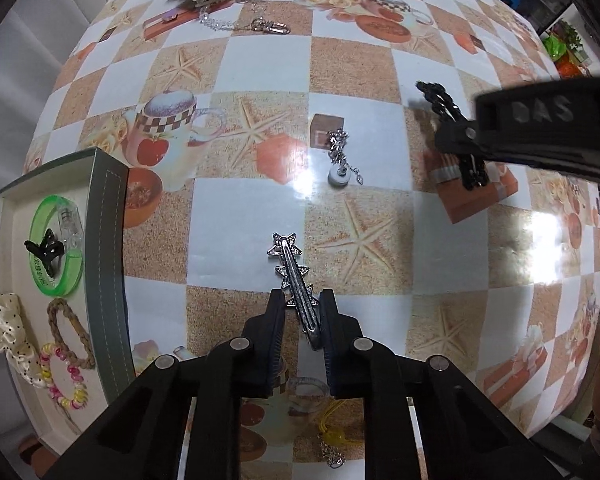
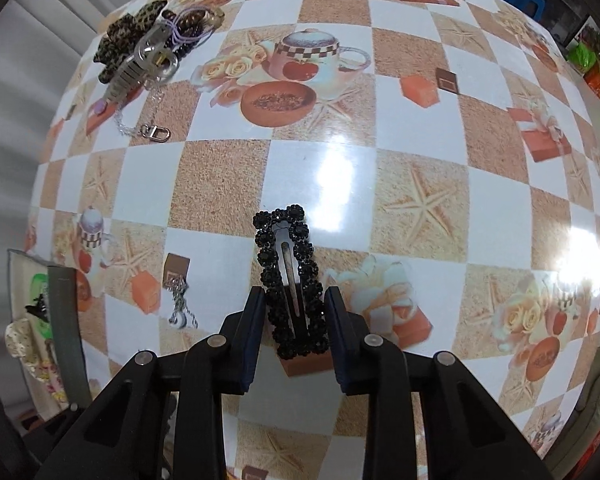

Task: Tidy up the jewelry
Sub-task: 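Grasp the black beaded hair clip with the right tool while the left tool grasps the silver spiky hair pin, then carry the black beaded clip and silver spiky pin over the tray with both tools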

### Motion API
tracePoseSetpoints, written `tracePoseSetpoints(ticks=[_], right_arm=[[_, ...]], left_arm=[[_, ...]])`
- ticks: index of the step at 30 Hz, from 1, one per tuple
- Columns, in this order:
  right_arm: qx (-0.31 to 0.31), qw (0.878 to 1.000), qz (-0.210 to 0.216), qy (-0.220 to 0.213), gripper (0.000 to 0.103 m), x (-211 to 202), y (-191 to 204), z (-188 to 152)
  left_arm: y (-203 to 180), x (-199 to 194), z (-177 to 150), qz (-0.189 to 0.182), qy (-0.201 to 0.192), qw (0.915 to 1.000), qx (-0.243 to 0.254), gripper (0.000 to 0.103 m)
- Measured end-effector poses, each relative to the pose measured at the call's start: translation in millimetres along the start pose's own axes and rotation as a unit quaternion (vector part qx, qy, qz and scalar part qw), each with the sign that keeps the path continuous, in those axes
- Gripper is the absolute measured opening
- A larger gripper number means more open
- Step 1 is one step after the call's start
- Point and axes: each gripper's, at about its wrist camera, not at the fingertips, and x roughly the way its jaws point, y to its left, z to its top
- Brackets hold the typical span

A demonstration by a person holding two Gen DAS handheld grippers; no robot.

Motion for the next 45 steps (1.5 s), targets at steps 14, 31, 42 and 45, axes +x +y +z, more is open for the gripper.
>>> tracePoseSetpoints(ticks=[14, 31, 42, 45], right_arm=[[0.041, 0.999, 0.031, 0.003, 0.033, -37, -38, -41], [0.026, 0.998, 0.053, -0.006, 0.033, -73, -12, -72], [-0.015, 0.997, 0.078, -0.011, 0.033, -85, 35, -71], [-0.033, 0.996, 0.084, -0.009, 0.033, -86, 53, -69]], left_arm=[[8, -44, 6, -0.032, -0.033, 0.9988, 0.017, 0.023], [50, -90, -15, -0.05, -0.073, 0.9961, 0.006, 0.023], [107, -110, -40, -0.047, -0.09, 0.9936, -0.05, 0.023], [124, -112, -49, -0.042, -0.09, 0.9926, -0.07, 0.023]])
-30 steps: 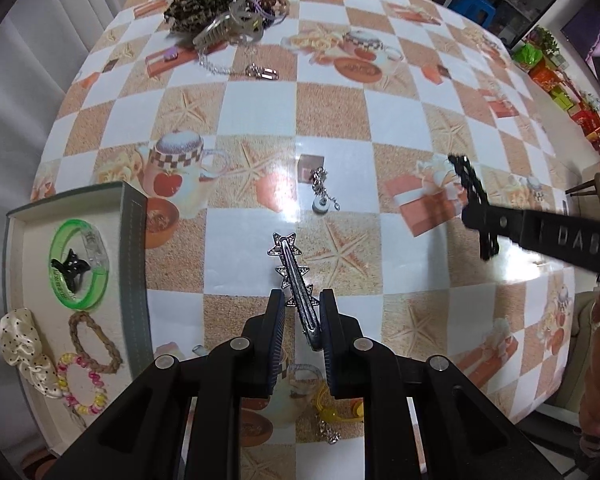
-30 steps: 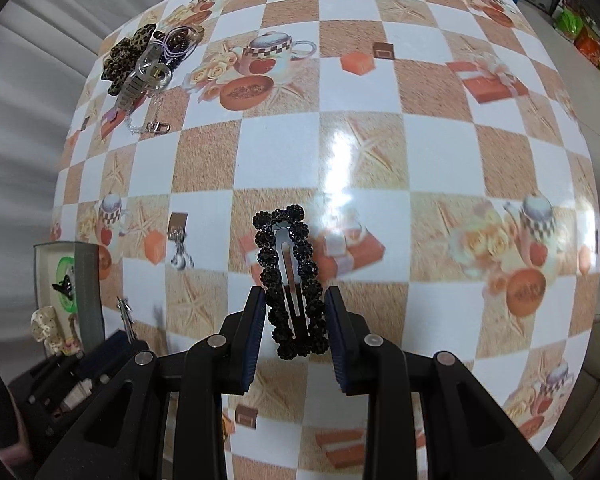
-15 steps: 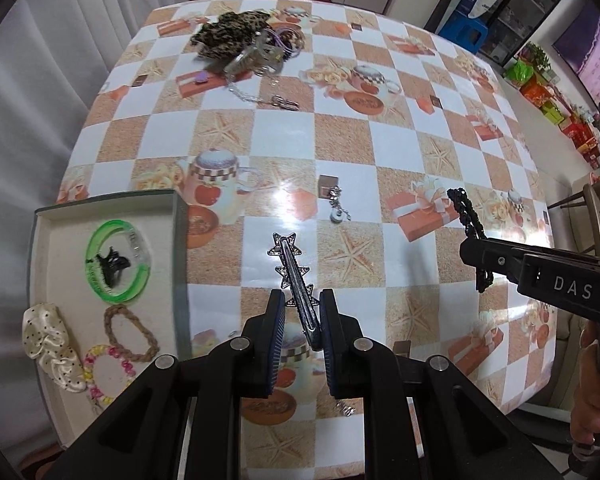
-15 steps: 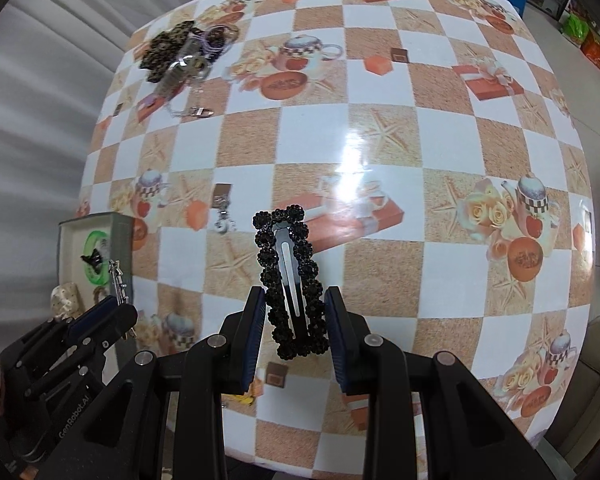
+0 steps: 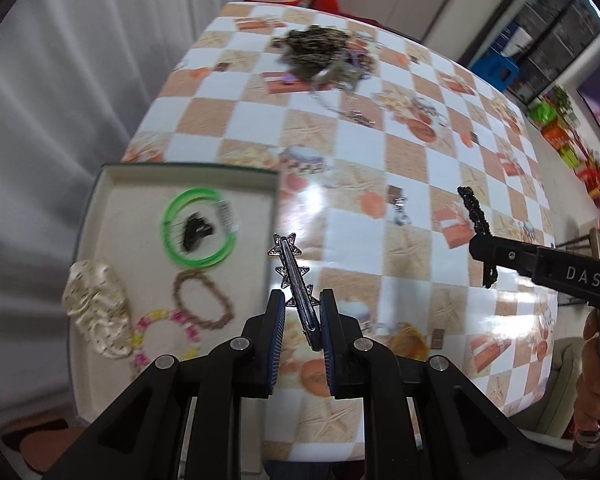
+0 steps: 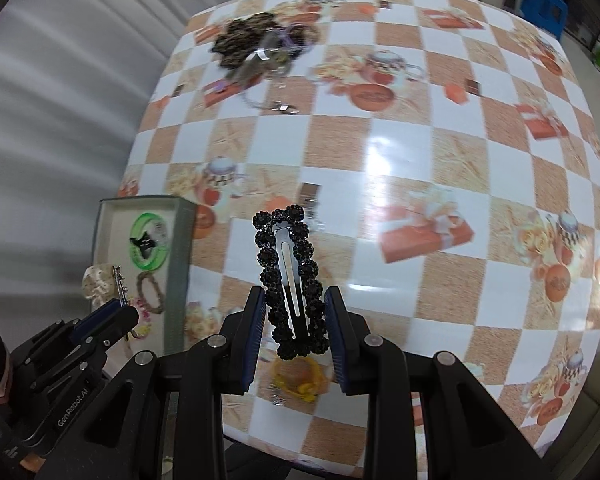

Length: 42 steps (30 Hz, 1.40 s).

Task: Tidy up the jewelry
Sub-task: 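Carry the black beaded clip and silver spiky pin over the tray with both tools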

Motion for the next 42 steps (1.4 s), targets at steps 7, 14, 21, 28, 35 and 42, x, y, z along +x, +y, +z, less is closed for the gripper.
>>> tracePoseSetpoints(ticks=[7, 14, 21, 28, 35, 42], right_arm=[[-0.047, 0.999, 0.014, 0.011, 0.033, 10, 45, 4], [-0.096, 0.995, 0.027, 0.03, 0.033, 26, 93, 1], [-0.145, 0.987, 0.039, 0.055, 0.033, 50, 141, -7], [-0.18, 0.979, 0.044, 0.08, 0.033, 76, 180, -14], [-0.203, 0.973, 0.044, 0.099, 0.033, 102, 213, -15], [-0.215, 0.969, 0.023, 0.118, 0.033, 133, 229, -16]], left_arm=[[48, -8, -24, 0.018, 0.003, 0.9985, -0.051, 0.023], [95, -14, -56, 0.037, 0.01, 0.9937, -0.105, 0.023], [134, -10, -85, 0.055, 0.022, 0.9862, -0.155, 0.023], [154, 2, -97, 0.061, 0.029, 0.9817, -0.178, 0.023], [165, 22, -99, 0.072, 0.04, 0.9793, -0.185, 0.023], [170, 40, -101, 0.078, 0.052, 0.9783, -0.185, 0.023]])
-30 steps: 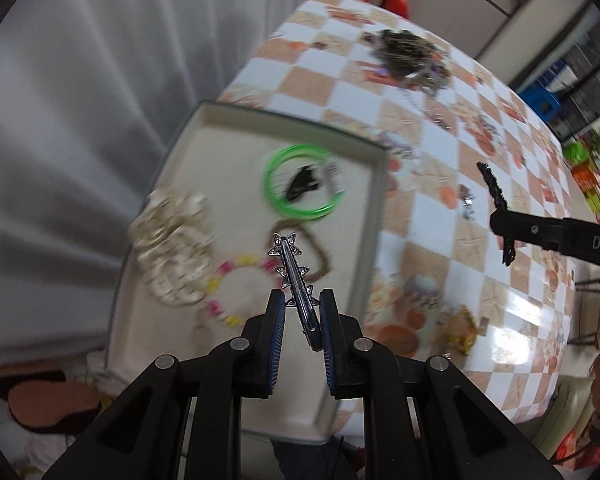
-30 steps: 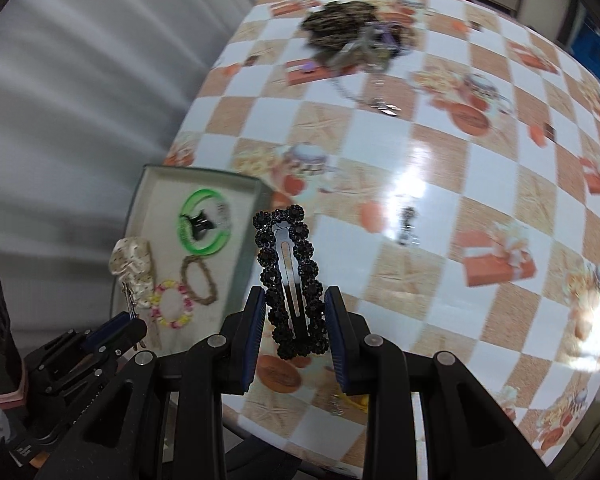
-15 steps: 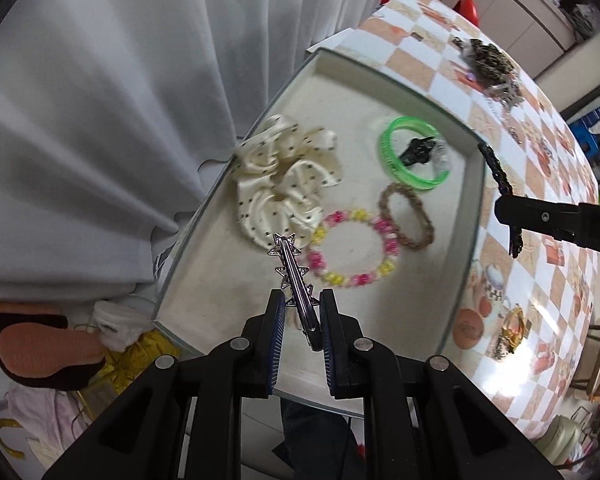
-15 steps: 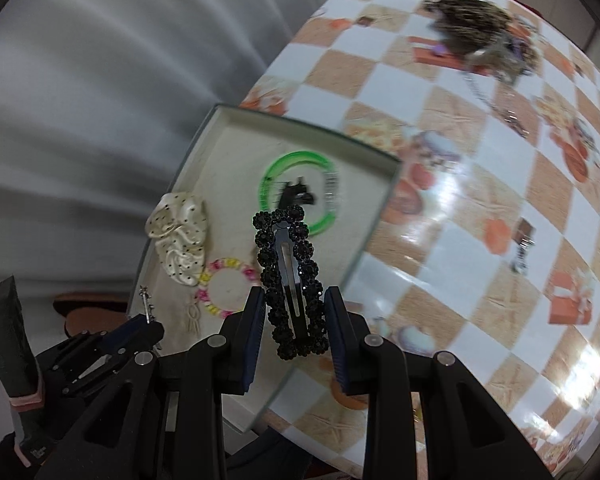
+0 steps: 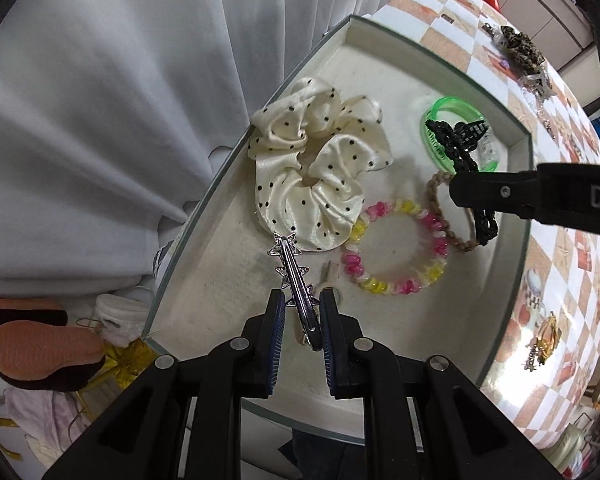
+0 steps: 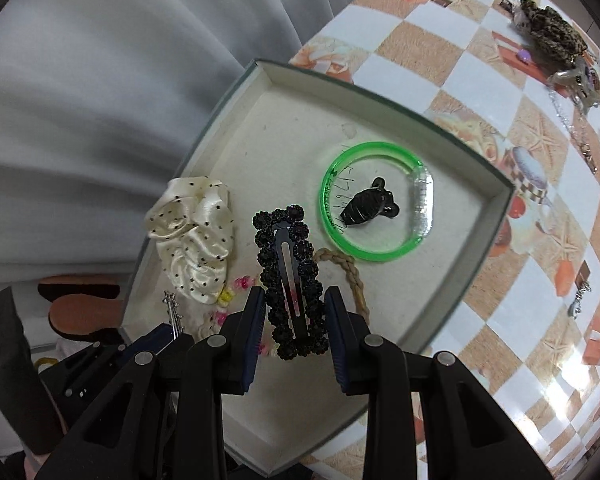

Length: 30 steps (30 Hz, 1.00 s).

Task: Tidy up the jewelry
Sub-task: 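Carry the black beaded clip and silver spiky pin over the tray with both tools, then open the right tool to drop the black clip while the left tool releases the silver pin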

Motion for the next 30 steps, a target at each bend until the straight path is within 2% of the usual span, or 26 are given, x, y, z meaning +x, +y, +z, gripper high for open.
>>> tracePoseSetpoints(ticks=[9, 19, 24, 30], right_arm=[[0.004, 1.0, -0.02, 0.021, 0.033, 20, -5, 2], [0.009, 0.999, -0.021, 0.032, 0.034, 32, -12, 1], [0.012, 0.999, -0.008, 0.03, 0.049, 29, -17, 2], [0.02, 1.0, 0.008, 0.017, 0.059, 15, -19, 0]], left_arm=[[4, 11, -3, 0.009, 0.006, 0.9999, 0.004, 0.023], [-6, 11, -3, 0.023, 0.008, 0.9996, 0.011, 0.023], [-8, 11, -2, 0.028, 0.013, 0.9994, 0.015, 0.023], [-9, 9, -2, 0.039, 0.016, 0.999, 0.017, 0.023]])
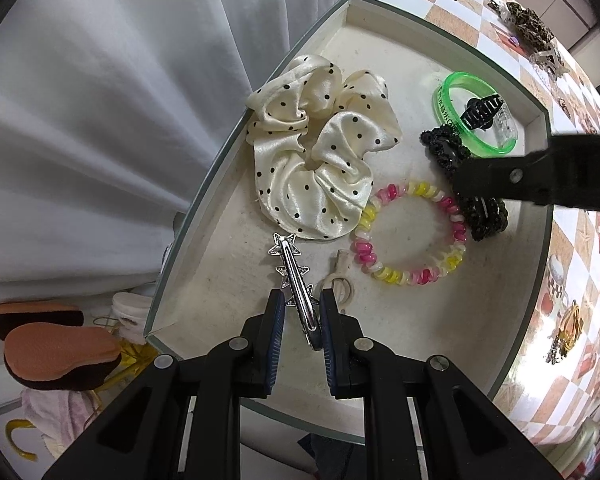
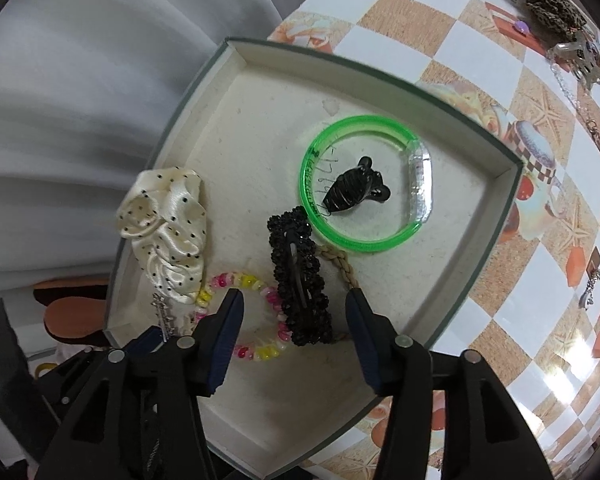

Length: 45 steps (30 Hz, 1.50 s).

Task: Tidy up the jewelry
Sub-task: 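Open the right tool to drop the black clip while the left tool releases the silver pin, then move both open tools back over the remaining jewelry on the table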

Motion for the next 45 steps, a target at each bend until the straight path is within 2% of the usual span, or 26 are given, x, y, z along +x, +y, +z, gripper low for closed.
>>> tracePoseSetpoints(ticks=[6, 7, 8, 9, 10, 11, 14, 22, 27, 35, 45], right_arm=[[0.008, 0.999, 0.025, -0.028, 0.071, -31, -8, -4], [0.01, 0.999, 0.028, -0.033, 0.071, -38, -11, -5], [0.012, 0.999, 0.03, -0.038, 0.071, -43, -13, -6], [0.016, 0.998, 0.032, -0.045, 0.071, -52, -19, -8], [0.02, 0.998, 0.033, -0.049, 0.071, -57, -25, -9], [0.027, 0.998, 0.034, -0.055, 0.071, -64, -32, -11], [0.054, 0.995, 0.036, -0.072, 0.08, -83, -54, -16], [0.154, 0.983, 0.018, -0.103, 0.082, -121, -140, -59], [0.202, 0.973, 0.013, -0.112, 0.083, -130, -193, -86], [0.191, 0.978, 0.002, -0.08, 0.083, -130, -244, -110], [0.144, 0.988, 0.006, -0.061, 0.083, -123, -268, -115]], left_arm=[[-5, -13, 4, 0.007, -0.007, 0.9999, 0.005, 0.023], [-7, -16, 5, 0.006, -0.009, 0.9999, 0.007, 0.026], [-9, -18, 6, 0.006, -0.011, 0.9999, 0.009, 0.037], [-10, -21, 6, 0.008, -0.014, 0.9998, 0.01, 0.078], [-11, -27, 6, 0.015, -0.025, 0.9995, 0.009, 0.101], [-14, -34, 7, 0.021, -0.042, 0.9988, 0.012, 0.102], [-25, -42, 11, 0.018, -0.044, 0.9984, 0.029, 0.102], [-63, -68, 19, -0.001, -0.065, 0.995, 0.076, 0.102], [-110, -82, 11, -0.003, -0.071, 0.9915, 0.109, 0.102], [-185, -86, -15, -0.003, -0.055, 0.9922, 0.112, 0.102], [-225, -67, -50, -0.004, -0.02, 0.9969, 0.076, 0.102]])
